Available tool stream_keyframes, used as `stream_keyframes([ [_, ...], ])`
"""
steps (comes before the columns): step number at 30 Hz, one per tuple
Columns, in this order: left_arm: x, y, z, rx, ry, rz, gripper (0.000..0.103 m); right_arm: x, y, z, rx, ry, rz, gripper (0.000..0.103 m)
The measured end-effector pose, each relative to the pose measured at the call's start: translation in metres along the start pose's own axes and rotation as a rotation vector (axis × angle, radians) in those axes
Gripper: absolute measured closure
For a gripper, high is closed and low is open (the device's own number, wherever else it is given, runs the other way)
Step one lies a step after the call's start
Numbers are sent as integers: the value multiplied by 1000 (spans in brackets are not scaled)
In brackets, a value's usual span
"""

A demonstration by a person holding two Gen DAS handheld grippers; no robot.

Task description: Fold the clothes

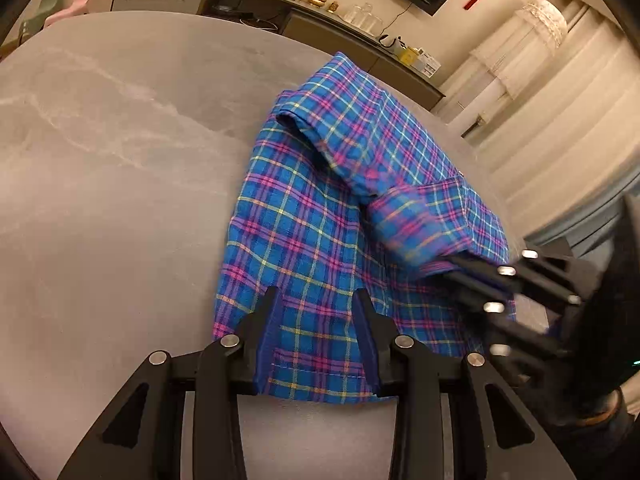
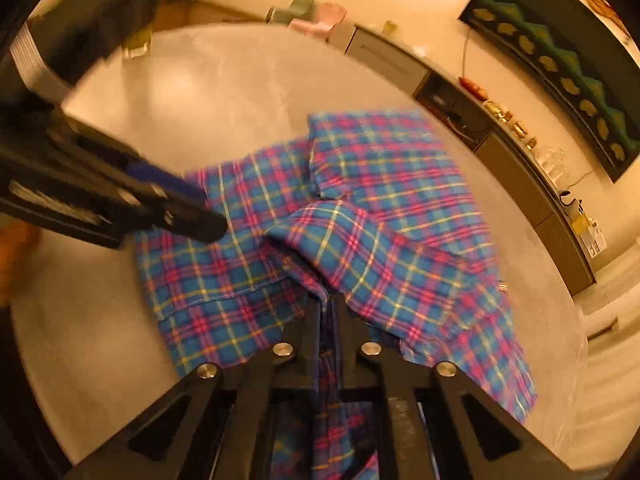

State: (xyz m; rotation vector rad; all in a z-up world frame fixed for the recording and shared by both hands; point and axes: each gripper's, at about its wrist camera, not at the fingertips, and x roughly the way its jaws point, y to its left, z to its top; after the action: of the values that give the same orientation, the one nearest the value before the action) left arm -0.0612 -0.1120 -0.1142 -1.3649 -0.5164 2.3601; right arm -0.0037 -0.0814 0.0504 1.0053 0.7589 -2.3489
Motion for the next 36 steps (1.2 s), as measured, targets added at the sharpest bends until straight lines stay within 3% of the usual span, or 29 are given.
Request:
stream_keyframes([
  [3,-1,2,0,-17,-3,-6,68,3,6,1,3,26,-7,99],
  [8,0,10,-2,-35,-12,-5,69,-13,40,-33,-39,77,94,99],
  [12,-37,4,4,18,-181,126,69,-4,55,-62,-35,104,149,99],
  [13,-47,2,6,32,-225,160,64,-6,56,-65,-35,92,145,99],
  [16,-69,-30,16,146,-308,132,65,-19,52,-71,-28,52,168,93],
  [19,-78,-61,27,249,-305,102,65,-40,49,-82,-30,47,218,62],
  [21,-82,-72,30,276,-276,68,65,-69,37,-93,13,26,245,61],
  [24,-73,-67,29,249,-186,-45,65,-105,13,-105,126,-17,294,61],
  [27,-56,-56,31,193,-164,2,66,-119,-19,-102,237,-85,273,61],
  [30,-58,-44,36,131,-180,-6,66,-97,-31,-85,274,-85,216,54],
  [34,-43,-50,63,163,-162,44,63,-42,-20,-94,222,63,128,52],
  [36,-25,-53,73,183,-129,85,63,-38,-20,-99,241,79,123,52],
])
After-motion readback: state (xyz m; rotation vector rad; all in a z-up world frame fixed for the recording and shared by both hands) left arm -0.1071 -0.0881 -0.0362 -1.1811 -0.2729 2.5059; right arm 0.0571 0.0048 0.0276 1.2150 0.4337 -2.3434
